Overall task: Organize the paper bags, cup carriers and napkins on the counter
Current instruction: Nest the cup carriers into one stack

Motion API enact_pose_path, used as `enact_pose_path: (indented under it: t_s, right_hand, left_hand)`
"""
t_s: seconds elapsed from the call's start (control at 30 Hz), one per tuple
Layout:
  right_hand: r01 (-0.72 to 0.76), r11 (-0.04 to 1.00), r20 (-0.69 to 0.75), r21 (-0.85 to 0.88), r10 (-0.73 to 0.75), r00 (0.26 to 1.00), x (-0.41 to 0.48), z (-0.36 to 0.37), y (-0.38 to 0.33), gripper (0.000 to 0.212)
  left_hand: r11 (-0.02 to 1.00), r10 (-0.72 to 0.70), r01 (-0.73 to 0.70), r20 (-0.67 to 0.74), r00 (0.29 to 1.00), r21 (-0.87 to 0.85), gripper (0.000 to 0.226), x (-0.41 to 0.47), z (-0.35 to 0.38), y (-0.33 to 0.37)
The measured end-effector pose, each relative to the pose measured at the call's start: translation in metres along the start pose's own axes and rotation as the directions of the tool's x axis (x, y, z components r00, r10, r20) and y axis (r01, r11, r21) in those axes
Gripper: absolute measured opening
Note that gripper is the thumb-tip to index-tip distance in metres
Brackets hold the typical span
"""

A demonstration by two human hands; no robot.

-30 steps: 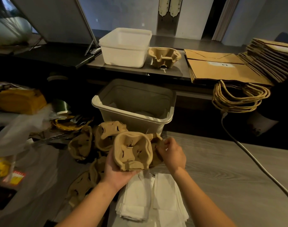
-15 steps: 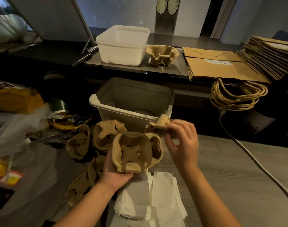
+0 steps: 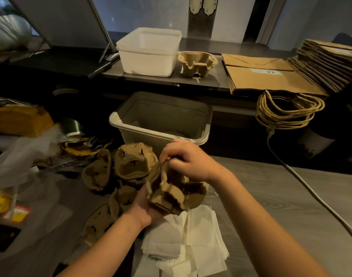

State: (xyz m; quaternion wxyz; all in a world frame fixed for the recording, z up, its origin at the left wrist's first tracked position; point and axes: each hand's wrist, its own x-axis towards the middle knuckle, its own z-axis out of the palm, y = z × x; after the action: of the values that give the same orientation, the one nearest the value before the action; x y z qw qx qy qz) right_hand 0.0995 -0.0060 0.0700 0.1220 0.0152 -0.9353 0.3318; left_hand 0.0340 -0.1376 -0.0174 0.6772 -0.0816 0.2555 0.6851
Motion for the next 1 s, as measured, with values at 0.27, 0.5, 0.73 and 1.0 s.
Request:
enact_pose_path:
  t_s: [0.27,0.5,0.73,1.0]
  right_hand:
    - [0.062,0.987,0.092,-0.146,-0.048,0.995,-0.01,0.035,0.013,0.041]
    - [-0.118,0.974,-0.43,0.196,0.193,0.882,-0.03,0.038,0.029,0.026]
    - [-0.775,0.613,-0.322,0.154,0.772,0.548,-0.057,0.063,0.093,0.037]
    - [-0.719,0.604,-0.327,0.344,0.795,0.511,-0.054,0.081,0.099,0.016]
  left_hand:
    - [0.997,0.068,-0.074,0.15,0.986,0.034,0.066,0.006,-0.001,-0.008]
    - [0.999,0.049,-0.047,-0.077,0.996,0.025,0.065,0.004,-0.002,-0.009]
    - [0.998,0.047,-0.051,-0.092,0.995,-0.042,0.075,-0.001,-0.015,-0.003]
    - [0.997,0.056,-0.062,-0.114,0.992,-0.054,0.077,-0.002,-0.012,-0.002]
